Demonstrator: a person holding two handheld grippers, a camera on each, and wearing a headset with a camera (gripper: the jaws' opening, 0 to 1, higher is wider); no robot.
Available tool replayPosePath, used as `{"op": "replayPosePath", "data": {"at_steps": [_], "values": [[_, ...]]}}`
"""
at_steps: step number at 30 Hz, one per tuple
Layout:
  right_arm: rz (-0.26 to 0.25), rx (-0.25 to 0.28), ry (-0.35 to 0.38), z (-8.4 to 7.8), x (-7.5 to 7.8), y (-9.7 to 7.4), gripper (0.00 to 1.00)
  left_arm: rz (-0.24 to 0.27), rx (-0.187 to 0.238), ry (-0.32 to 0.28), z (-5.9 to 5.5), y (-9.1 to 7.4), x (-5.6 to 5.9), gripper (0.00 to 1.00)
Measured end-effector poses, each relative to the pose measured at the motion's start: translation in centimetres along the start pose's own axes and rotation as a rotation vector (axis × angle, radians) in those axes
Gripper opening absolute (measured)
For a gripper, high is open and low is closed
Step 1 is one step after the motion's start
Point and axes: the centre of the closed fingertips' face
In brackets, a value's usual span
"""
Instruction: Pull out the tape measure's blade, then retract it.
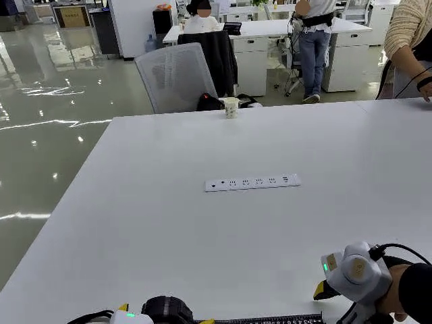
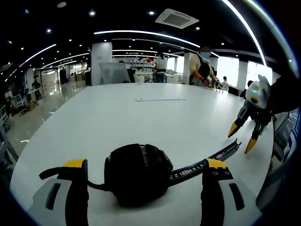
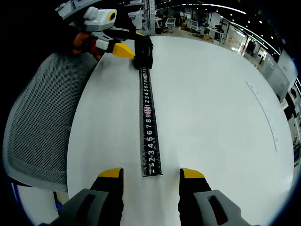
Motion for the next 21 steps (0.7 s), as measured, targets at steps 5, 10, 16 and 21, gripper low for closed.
{"op": "replayPosePath", "data": {"at_steps": [5, 10, 16, 21], "values": [[0.015, -0.004, -0.016, 0.1, -0.3, 0.1, 0.32, 0.007, 0.007, -0.019, 0.1, 0.1, -0.1, 0.99], [0.016, -0.017, -0.014, 0.1, -0.2, 0.3, 0.22, 0.012, 0.010, -0.030, 0.2, 0.2, -0.3, 0.99], [-0.005, -0.027, -0.025, 0.0, 0.2, 0.4, 0.14, 0.029, 0.015, -0.043, 0.4, 0.2, -0.8, 0.99], [-0.005, -0.074, -0.085, 0.0, 0.3, 0.3, 0.11, 0.039, 0.020, -0.033, 0.5, 0.3, -1.1, 0.99]]}}
Point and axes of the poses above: the centre of the closed fingertips' face, and the gripper's own axes: y roughly forward along the fingers, x roughly to its right, z roughly out of its top, and after that the axes turned 11 degrees about -z, right-handed
